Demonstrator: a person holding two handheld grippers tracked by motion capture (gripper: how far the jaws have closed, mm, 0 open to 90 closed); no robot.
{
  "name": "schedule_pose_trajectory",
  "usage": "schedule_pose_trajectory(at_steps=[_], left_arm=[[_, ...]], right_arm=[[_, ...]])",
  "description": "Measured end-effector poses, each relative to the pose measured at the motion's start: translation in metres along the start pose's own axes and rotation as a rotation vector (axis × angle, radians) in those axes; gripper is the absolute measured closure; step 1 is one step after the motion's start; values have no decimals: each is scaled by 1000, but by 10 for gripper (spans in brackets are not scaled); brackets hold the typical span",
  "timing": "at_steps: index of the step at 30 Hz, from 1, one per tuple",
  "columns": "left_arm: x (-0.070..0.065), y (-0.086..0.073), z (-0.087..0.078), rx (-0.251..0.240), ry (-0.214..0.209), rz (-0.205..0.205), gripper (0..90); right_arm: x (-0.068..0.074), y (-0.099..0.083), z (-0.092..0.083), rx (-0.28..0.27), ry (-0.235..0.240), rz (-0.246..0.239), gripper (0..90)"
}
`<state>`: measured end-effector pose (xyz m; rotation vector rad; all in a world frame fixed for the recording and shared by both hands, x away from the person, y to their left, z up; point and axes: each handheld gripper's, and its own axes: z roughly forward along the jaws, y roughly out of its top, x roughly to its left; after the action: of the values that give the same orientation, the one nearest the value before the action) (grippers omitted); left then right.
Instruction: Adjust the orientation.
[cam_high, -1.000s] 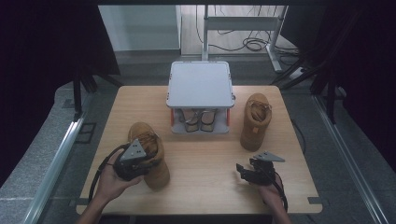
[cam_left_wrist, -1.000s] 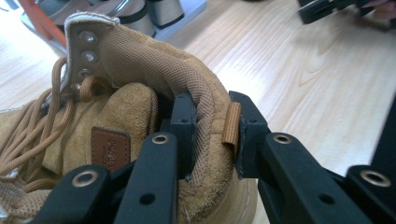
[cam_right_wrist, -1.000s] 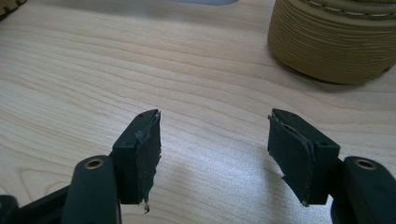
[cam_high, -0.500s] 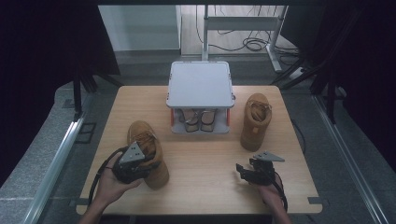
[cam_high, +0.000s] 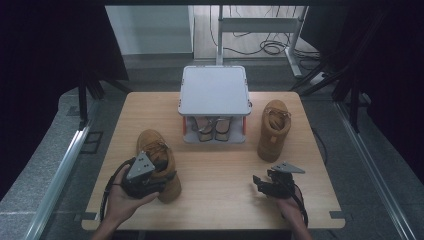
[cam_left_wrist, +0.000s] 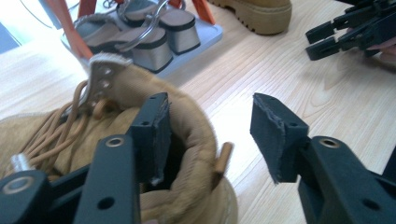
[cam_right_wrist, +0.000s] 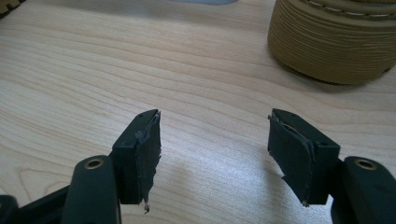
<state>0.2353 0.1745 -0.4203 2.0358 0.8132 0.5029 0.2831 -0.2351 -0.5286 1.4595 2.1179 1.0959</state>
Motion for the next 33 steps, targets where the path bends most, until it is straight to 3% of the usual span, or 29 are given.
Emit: schedule_pose_trajectory(at_steps=[2, 3, 4, 5, 6, 8, 13, 17, 23, 26, 30, 31, 33], left_arm=[[-5, 1, 1, -8, 6, 12, 633], [-16, 2, 5, -4, 7, 39, 695], [-16, 2, 5, -4, 7, 39, 755], [-20, 3, 7, -11, 5, 41, 755], [-28, 3, 12, -13, -3, 40, 845], [-34, 2, 17, -15, -5, 37, 894], [-47, -6, 34, 12, 6, 45, 900], [-49, -14, 47, 38, -1, 23, 900], [-49, -29, 65, 82, 22, 6, 900], [-48, -37, 73, 120, 67, 32, 900], [-44, -43, 79, 143, 106, 32, 900], [-41, -47, 80, 159, 135, 32, 900], [-37, -50, 78, 162, 143, 23, 900]], right_arm=[[0, 0, 0, -1, -1, -2, 350], [0, 0, 0, -2, -2, -1, 350], [0, 0, 0, -2, -2, -1, 350], [0, 0, 0, -2, -4, -1, 350], [-1, 0, -1, -3, -3, 1, 350], [-1, 0, -1, -4, -4, 3, 350], [-1, 0, -1, -6, -5, 3, 349], [-1, 0, -2, -8, -4, 4, 349], [-1, 0, -2, -5, -3, 3, 349], [-1, 0, -1, -4, -5, 3, 348], [-1, 0, -1, -5, -5, 2, 347], [-1, -1, -1, -6, -5, 3, 347], [-2, -1, -1, -5, -6, 5, 347]])
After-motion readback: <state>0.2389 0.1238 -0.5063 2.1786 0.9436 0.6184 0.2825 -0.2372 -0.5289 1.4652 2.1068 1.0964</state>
